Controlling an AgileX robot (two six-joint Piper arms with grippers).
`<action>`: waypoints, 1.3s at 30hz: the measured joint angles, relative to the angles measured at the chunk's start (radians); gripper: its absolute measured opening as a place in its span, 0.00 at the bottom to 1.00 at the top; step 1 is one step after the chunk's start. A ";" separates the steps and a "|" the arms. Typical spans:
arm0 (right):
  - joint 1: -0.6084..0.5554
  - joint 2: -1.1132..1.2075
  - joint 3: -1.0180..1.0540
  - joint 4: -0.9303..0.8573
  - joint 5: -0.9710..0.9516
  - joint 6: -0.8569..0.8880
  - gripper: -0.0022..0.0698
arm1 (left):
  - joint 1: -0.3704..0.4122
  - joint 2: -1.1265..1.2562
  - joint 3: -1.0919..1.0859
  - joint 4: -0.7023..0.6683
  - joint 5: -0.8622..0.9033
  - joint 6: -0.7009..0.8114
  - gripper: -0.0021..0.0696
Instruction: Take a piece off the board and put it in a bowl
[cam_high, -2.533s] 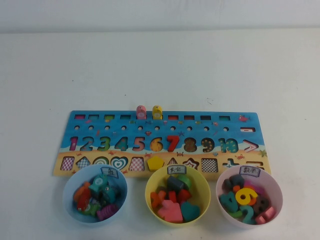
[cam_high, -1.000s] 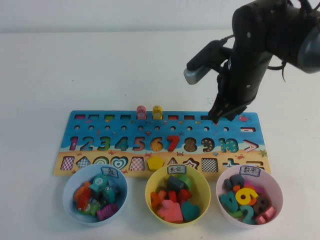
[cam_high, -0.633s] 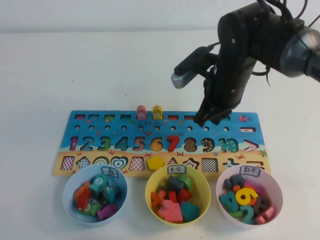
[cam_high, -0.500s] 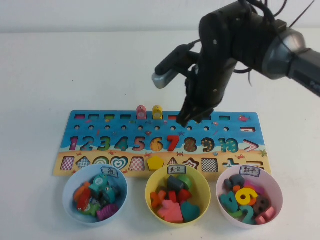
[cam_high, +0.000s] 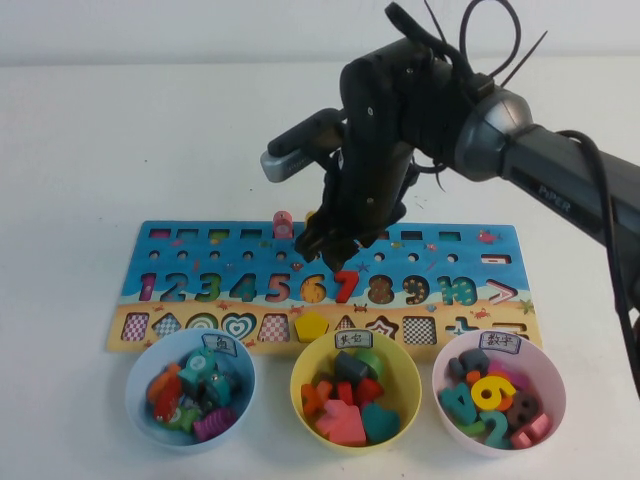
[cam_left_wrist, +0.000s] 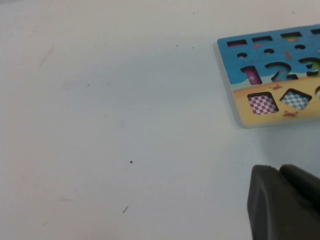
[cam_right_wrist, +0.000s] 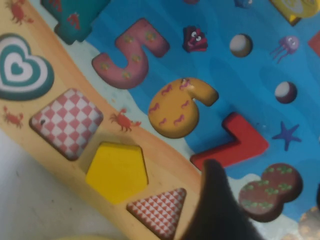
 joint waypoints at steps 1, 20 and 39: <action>0.000 0.002 0.000 0.000 0.000 0.018 0.55 | 0.000 0.000 0.000 0.000 0.000 0.000 0.02; 0.000 0.064 -0.006 0.026 0.000 -0.040 0.59 | 0.000 0.000 0.000 0.000 0.000 0.000 0.02; -0.016 0.064 -0.006 0.056 0.000 -0.615 0.59 | 0.000 0.000 0.000 0.001 0.000 0.000 0.02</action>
